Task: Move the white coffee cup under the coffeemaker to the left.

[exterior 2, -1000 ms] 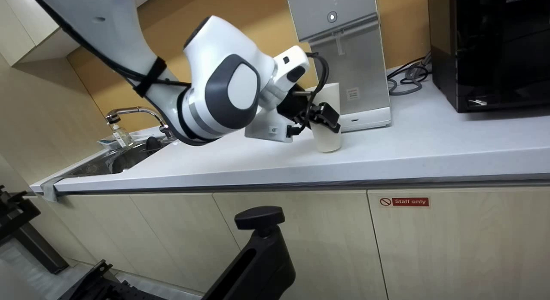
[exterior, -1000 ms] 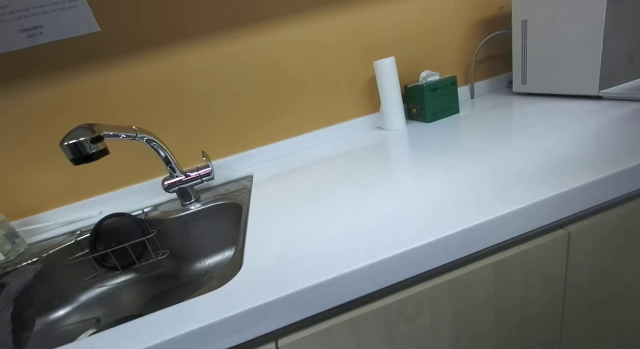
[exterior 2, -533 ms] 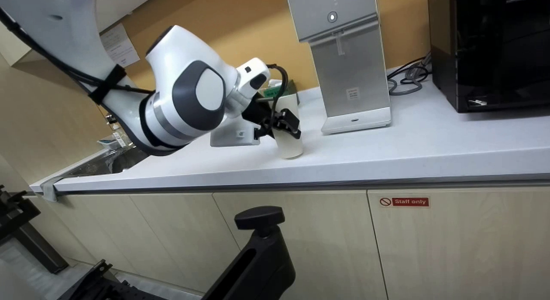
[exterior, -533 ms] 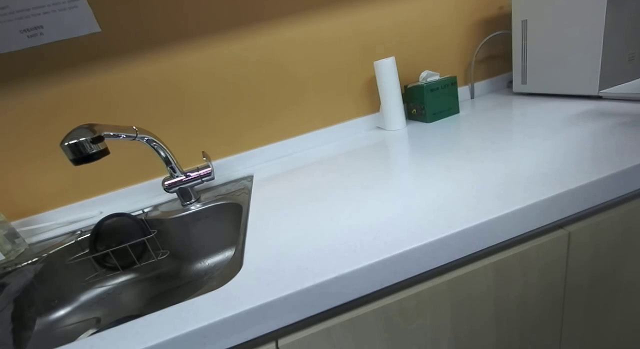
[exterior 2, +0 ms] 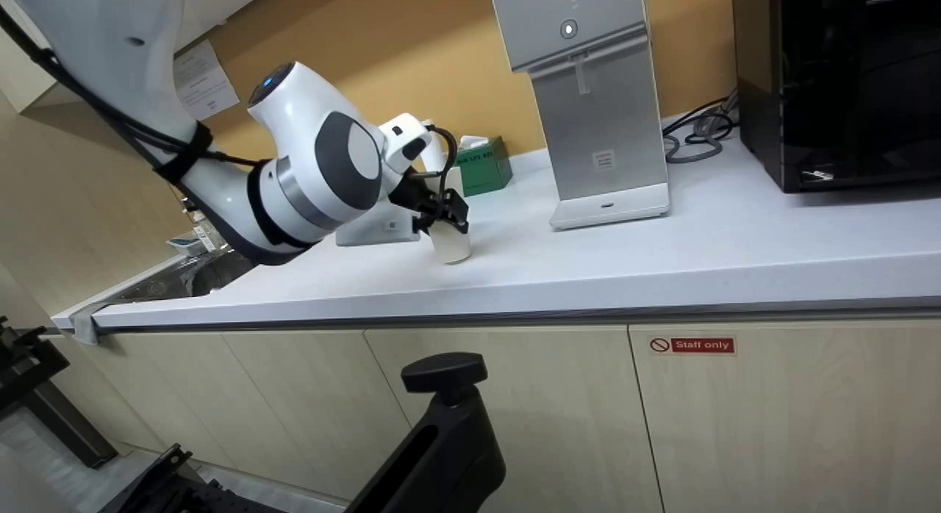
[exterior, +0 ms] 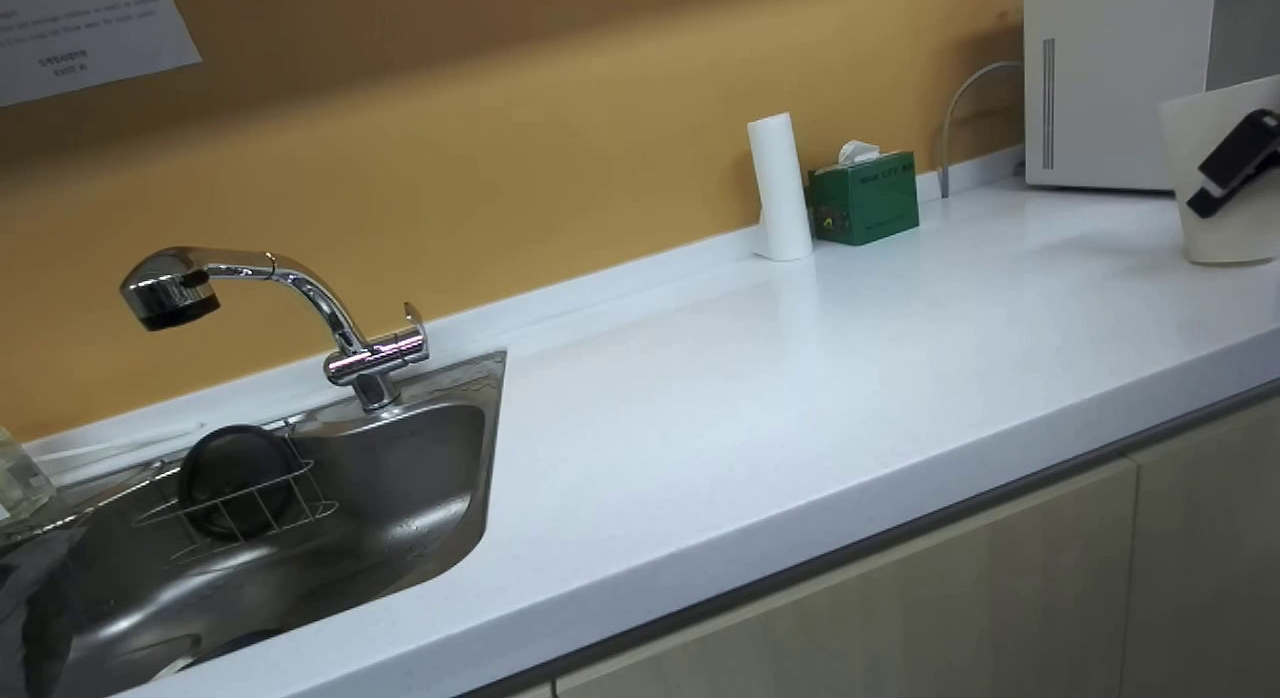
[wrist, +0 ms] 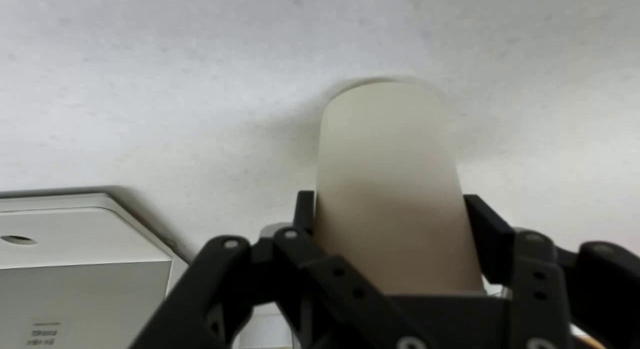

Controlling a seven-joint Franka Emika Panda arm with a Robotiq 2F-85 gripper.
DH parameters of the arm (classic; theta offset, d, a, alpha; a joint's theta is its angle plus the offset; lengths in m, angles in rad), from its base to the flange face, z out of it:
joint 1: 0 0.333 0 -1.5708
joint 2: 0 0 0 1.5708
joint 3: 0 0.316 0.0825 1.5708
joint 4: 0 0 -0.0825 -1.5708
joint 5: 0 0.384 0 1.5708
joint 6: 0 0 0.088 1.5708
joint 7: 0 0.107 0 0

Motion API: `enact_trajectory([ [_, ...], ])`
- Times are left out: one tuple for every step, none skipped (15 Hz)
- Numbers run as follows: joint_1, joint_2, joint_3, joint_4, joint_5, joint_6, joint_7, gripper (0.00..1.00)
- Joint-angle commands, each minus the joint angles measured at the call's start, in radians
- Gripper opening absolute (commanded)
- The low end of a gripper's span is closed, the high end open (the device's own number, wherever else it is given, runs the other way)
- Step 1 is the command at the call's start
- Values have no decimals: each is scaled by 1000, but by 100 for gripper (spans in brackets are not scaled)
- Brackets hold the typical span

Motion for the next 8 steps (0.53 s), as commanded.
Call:
enact_trajectory([
  [-111,98,99,63,-54,0,26,48],
  [-128,103,108,70,-44,0,8,48],
  [-151,116,123,80,-43,0,0,48],
  [-170,128,135,87,-42,1,-7,55],
  [-184,136,142,90,-41,1,-14,93],
  [-198,143,150,94,-40,1,-22,94],
  [-209,149,155,94,-39,0,-31,97],
  [-221,154,160,91,-37,-3,-42,100],
])
